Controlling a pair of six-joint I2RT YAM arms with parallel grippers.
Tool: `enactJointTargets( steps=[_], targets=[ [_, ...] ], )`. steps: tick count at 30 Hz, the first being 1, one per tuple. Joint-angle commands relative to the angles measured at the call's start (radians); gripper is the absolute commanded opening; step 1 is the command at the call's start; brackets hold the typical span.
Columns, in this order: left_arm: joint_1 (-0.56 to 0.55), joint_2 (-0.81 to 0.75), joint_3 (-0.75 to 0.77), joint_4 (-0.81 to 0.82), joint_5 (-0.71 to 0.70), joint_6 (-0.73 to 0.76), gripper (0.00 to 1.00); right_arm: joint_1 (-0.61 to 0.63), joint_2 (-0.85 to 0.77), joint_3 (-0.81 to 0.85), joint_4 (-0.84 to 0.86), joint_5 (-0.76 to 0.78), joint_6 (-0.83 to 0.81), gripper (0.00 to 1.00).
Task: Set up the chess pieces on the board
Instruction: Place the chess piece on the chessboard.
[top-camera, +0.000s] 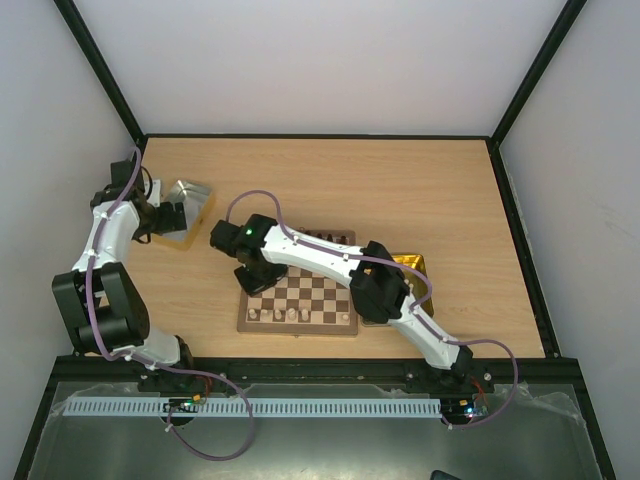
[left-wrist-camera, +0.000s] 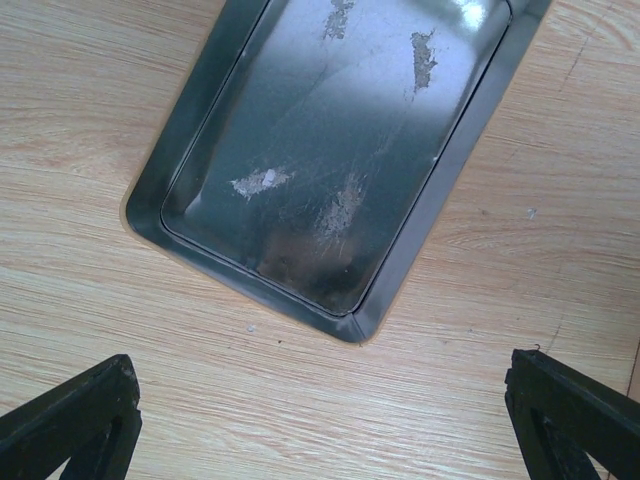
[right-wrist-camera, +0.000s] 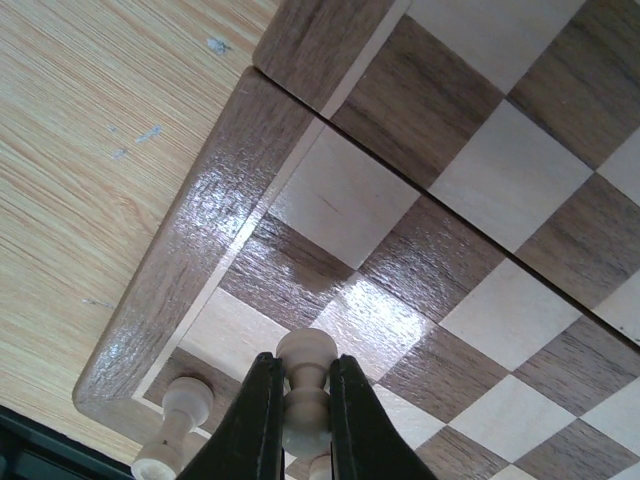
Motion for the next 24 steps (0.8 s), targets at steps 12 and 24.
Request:
enactJointTargets(
  steps=[12, 24],
  targets=[
    [0.002, -0.034, -0.015, 0.003, 0.004, -0.005, 0.99, 0.016, 0.054, 0.035, -0.004, -0.049, -0.016, 0.02],
    [0.002, -0.036, -0.014, 0.003, 0.004, -0.006, 0.99, 0.026, 0.050, 0.031, -0.005, -0.058, -0.018, 0.02]
  ],
)
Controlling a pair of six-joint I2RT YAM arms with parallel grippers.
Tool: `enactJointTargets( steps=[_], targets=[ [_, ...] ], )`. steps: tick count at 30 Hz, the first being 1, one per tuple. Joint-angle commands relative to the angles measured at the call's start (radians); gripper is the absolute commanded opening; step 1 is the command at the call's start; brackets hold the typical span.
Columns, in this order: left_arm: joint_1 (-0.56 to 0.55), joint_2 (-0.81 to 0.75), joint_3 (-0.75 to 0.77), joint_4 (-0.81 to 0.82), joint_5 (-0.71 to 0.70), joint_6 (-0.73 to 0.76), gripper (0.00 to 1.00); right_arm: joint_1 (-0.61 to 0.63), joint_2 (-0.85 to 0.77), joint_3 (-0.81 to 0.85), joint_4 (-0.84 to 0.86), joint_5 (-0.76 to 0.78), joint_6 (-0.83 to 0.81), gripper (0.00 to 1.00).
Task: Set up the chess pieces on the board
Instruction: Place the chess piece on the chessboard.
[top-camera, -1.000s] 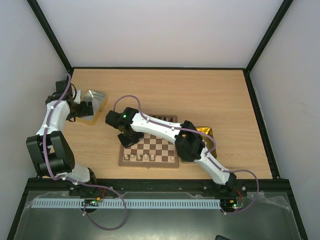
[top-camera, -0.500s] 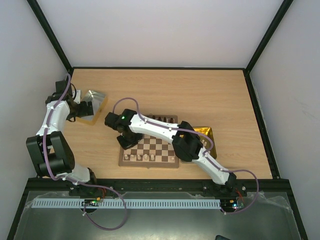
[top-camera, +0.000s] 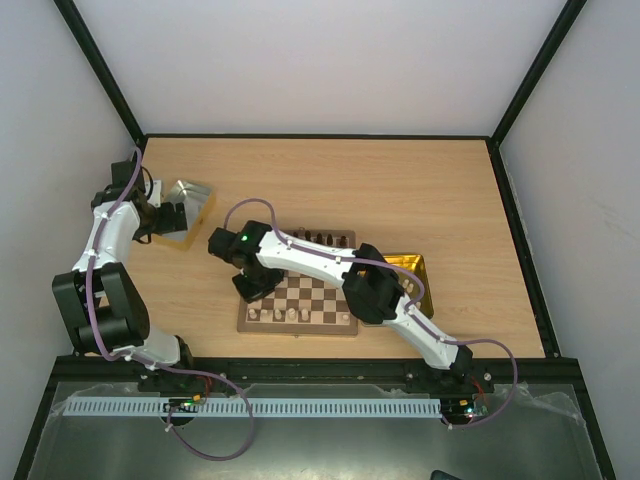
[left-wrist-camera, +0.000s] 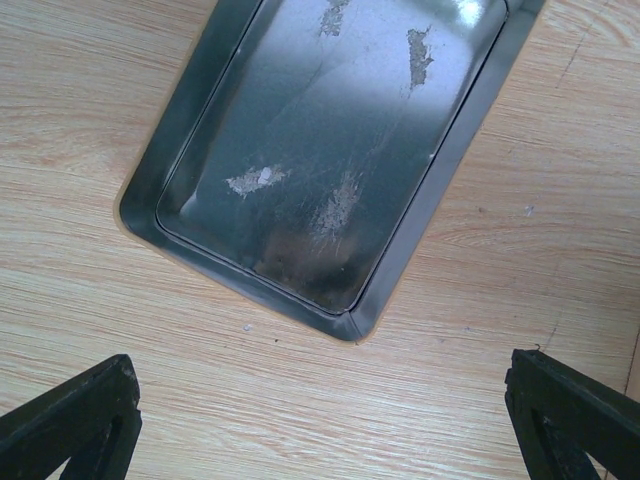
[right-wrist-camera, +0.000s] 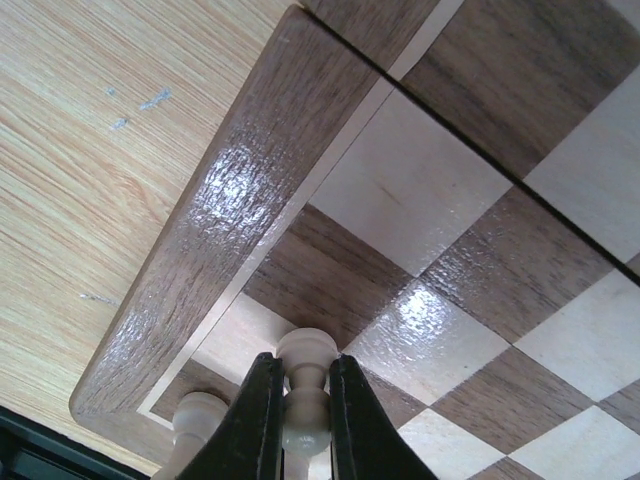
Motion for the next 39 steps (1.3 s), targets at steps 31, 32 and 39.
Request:
enactJointTargets(
  steps=[31, 32, 39],
  targets=[
    [0.002, -0.063, -0.026, 0.005, 0.010, 0.001, 0.99, 0.026, 0.008, 0.034, -0.011, -0.003, -0.012, 0.25],
    [0.002, -0.064, -0.028, 0.005, 0.011, 0.001, 0.99, 0.026, 0.009, 0.036, -0.013, -0.005, -0.013, 0.25],
    [0.001, -0.071, -0.034, 0.007, 0.012, 0.003, 0.99, 0.027, 0.015, 0.044, -0.010, -0.009, -0.014, 0.30]
  ],
)
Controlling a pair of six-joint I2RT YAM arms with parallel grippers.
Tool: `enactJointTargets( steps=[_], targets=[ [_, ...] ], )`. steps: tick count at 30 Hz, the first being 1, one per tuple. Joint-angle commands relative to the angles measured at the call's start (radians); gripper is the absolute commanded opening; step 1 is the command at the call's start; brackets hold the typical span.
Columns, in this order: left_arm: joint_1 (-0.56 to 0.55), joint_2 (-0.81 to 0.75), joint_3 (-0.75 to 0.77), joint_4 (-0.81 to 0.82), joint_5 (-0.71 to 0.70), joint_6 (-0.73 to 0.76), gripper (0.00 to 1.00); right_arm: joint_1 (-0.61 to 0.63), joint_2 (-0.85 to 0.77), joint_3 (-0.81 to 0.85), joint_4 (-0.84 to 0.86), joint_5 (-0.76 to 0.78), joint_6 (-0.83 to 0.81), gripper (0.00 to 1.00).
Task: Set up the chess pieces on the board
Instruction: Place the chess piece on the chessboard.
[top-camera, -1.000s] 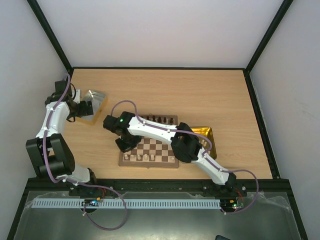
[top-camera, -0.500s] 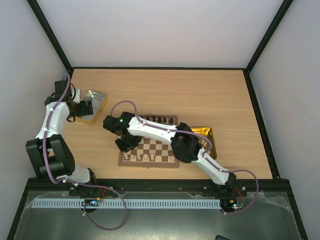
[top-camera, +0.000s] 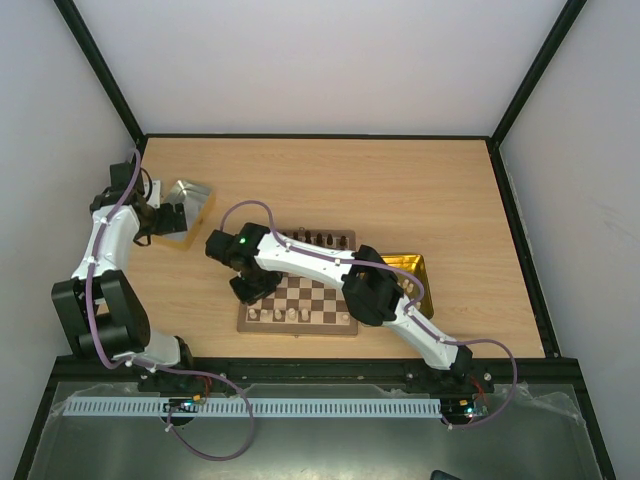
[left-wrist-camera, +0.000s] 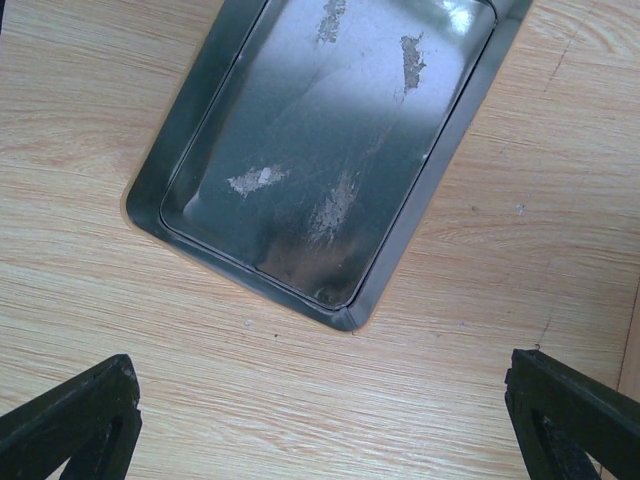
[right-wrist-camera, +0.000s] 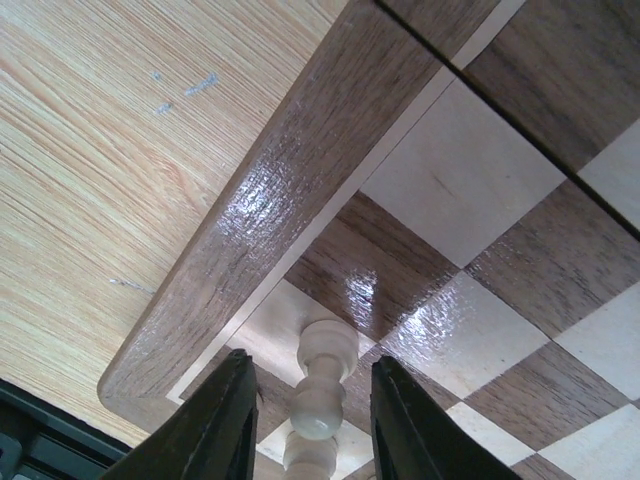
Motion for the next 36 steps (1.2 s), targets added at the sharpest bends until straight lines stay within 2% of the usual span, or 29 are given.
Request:
enactJointTargets(
  steps=[1, 18, 36],
  targets=[
    [0.002, -0.031, -0.013, 0.001, 0.010, 0.002, 0.99, 0.010, 0.015, 0.038, -0.012, 0.005, -0.004, 0.31],
    [0.002, -0.032, -0.017, 0.001, 0.006, 0.002, 0.99, 0.010, 0.016, 0.058, -0.017, 0.057, -0.001, 0.32],
    [0.002, -0.020, -0.010, -0.001, 0.009, 0.002, 0.99, 0.010, 0.018, 0.043, -0.009, -0.004, -0.004, 0.31]
  ],
)
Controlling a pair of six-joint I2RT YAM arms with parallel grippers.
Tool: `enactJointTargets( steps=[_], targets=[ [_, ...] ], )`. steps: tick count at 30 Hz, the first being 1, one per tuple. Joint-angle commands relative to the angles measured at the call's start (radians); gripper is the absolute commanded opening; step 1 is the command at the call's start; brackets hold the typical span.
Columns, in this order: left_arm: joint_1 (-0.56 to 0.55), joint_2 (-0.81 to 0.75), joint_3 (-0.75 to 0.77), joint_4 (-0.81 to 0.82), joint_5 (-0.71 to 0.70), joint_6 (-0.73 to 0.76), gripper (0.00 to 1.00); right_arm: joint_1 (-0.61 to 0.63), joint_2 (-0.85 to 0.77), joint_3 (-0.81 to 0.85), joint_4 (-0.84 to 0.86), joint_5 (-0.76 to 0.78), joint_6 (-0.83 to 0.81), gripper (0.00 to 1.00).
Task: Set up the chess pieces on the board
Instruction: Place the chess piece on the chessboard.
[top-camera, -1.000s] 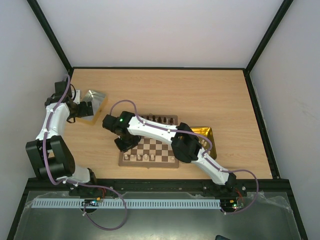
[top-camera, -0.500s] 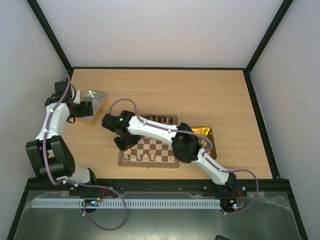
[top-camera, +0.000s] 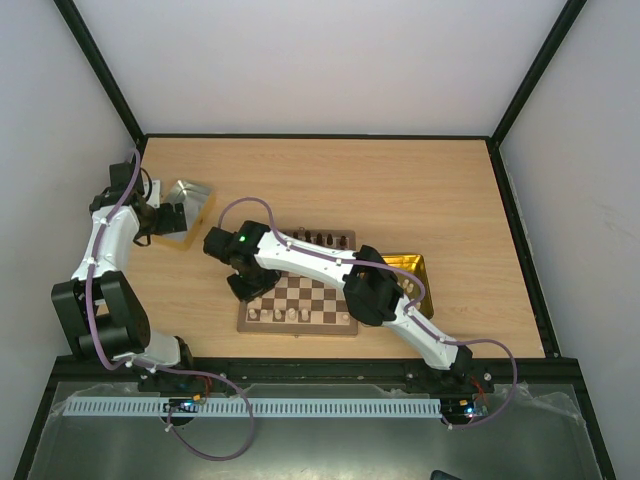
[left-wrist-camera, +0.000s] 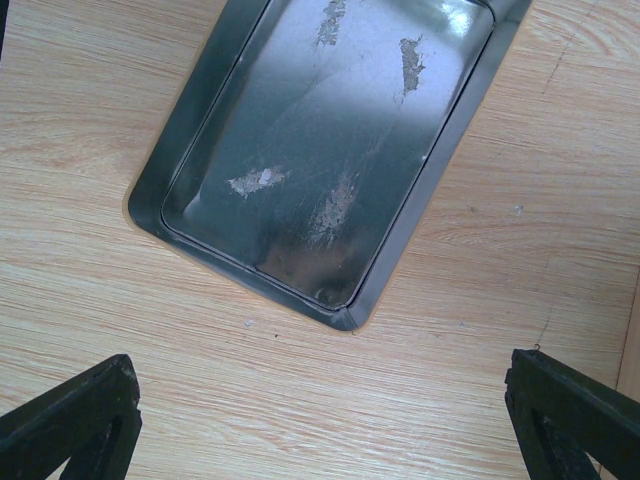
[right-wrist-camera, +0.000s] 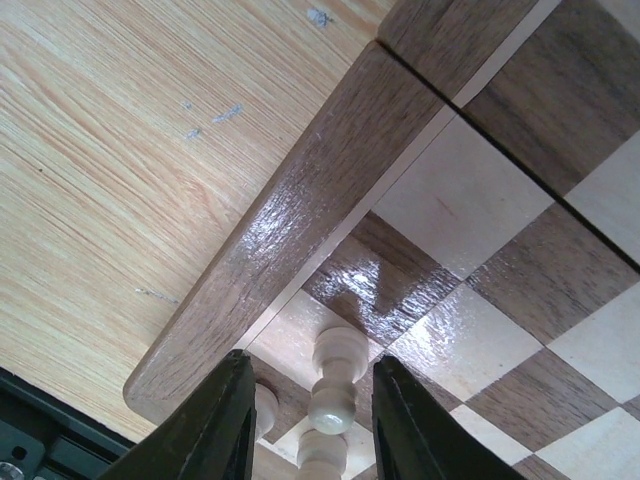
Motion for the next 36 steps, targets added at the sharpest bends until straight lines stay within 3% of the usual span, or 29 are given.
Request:
enactJointTargets(
  steps=[1, 36],
  targets=[
    [0.002, -0.014, -0.008, -0.003, 0.009, 0.002, 0.99, 0.010, 0.015, 0.009, -0.010, -0.019, -0.004, 0.31],
    [0.002, -0.011, -0.005, -0.005, 0.017, 0.002, 0.99, 0.010, 0.028, -0.008, -0.003, -0.061, -0.002, 0.29]
  ],
)
